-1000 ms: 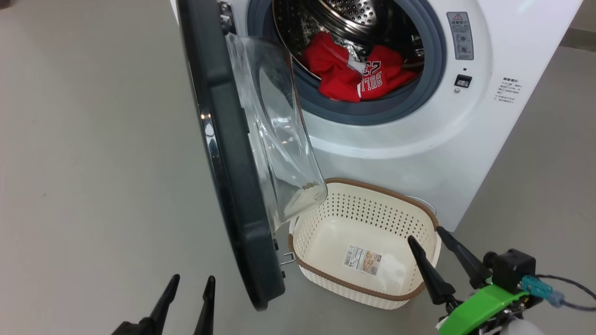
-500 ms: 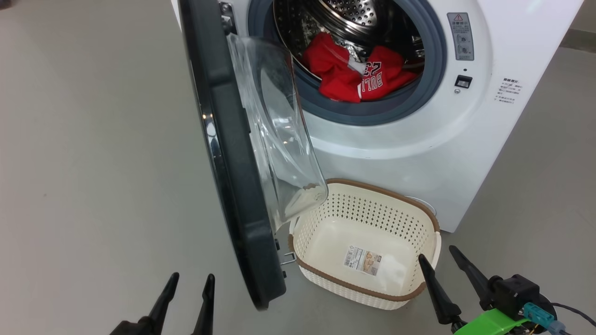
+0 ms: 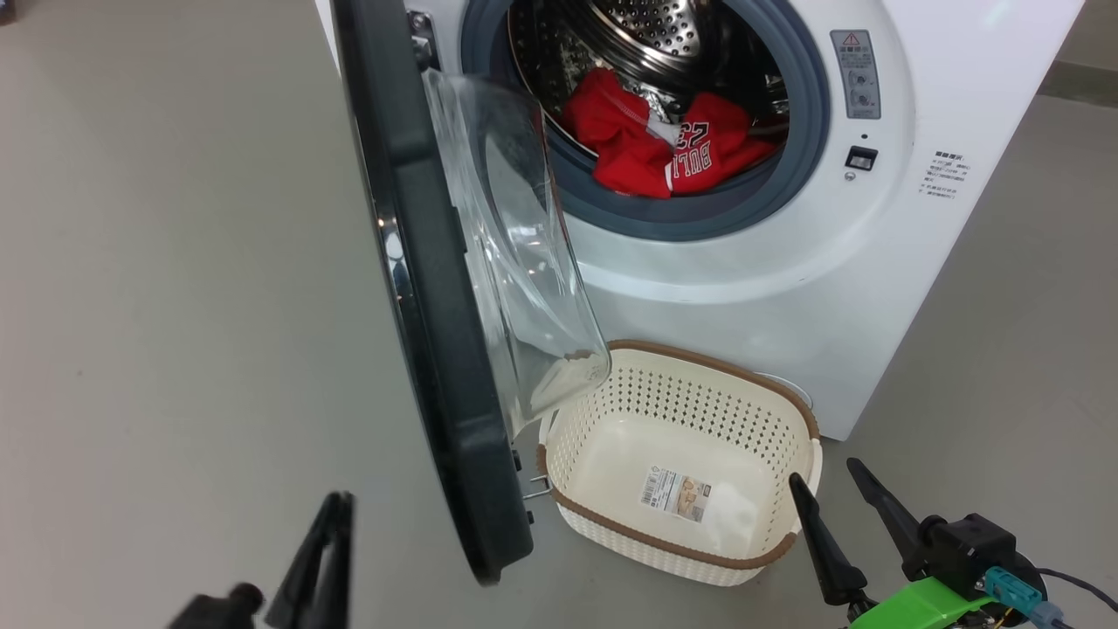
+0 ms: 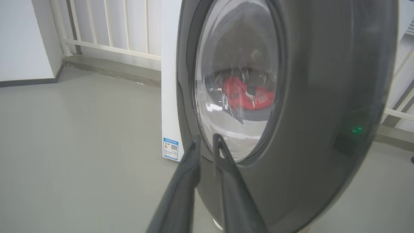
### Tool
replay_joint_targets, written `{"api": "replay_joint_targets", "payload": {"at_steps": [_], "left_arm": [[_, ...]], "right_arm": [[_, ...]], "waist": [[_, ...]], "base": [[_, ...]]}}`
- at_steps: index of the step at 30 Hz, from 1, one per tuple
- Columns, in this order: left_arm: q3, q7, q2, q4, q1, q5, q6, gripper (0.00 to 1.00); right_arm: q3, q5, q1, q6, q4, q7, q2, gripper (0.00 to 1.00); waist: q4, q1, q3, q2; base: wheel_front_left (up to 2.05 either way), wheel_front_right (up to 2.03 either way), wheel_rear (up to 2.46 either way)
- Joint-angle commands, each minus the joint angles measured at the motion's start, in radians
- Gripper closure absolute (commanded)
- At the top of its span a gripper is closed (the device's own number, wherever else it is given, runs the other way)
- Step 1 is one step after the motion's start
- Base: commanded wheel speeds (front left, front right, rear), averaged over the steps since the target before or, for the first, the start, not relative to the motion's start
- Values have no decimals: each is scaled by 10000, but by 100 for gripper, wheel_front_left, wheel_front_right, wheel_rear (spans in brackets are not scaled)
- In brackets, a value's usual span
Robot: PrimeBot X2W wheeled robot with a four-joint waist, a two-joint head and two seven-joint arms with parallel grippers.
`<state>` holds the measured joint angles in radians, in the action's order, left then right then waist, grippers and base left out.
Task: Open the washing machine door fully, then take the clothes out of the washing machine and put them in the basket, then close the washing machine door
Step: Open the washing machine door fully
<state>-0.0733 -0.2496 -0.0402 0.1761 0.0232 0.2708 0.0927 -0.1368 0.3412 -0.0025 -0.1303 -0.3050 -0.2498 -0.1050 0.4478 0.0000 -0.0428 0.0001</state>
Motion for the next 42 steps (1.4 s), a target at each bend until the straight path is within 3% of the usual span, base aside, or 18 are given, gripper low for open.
{"api": "replay_joint_targets", "payload": {"at_steps": [1,8,11,14,19,24,34,42], "left_arm": [[464,-122,-100,-600,-310,181,-101,100],[755,-122,-100,-3387,-972,282,-86,100],[360,-122,-100,-4505,-1112,343,-61,100],[-634,-122,-100,-4796,-988,106,99,100],[-2195,-122,-100,-3878,-566,102,251,100],[-2951,-122,-100,-2495,-443,357,324,100],[-2978,-122,-100,-874,-971,893,366,100],[-2362,-122,-100,-325,-1135,1325,373,100]], "right_arm": [[-146,-142,-21,-4,256,-120,-26,0],[-123,-113,5,-4,296,-120,-4,0],[-131,-109,-8,-4,307,-120,-15,0],[-157,-67,-23,-4,293,-120,-11,0],[-265,-10,-52,-4,264,-120,-9,0],[-294,18,-39,-4,305,-120,0,0],[-289,-5,-102,-4,322,-120,-19,0],[-248,82,-114,-4,383,-120,28,0]], "waist": [[2,0,25,-1],[-18,0,49,-1],[-48,0,44,-1],[-97,0,46,-1],[-220,0,46,-1],[-289,0,20,-1],[-317,0,-40,-1],[-328,0,-16,-1]], "base": [[0,0,0],[0,0,0],[0,0,0],[0,0,0],[0,0,0],[0,0,0],[0,0,0],[0,0,0]]}}
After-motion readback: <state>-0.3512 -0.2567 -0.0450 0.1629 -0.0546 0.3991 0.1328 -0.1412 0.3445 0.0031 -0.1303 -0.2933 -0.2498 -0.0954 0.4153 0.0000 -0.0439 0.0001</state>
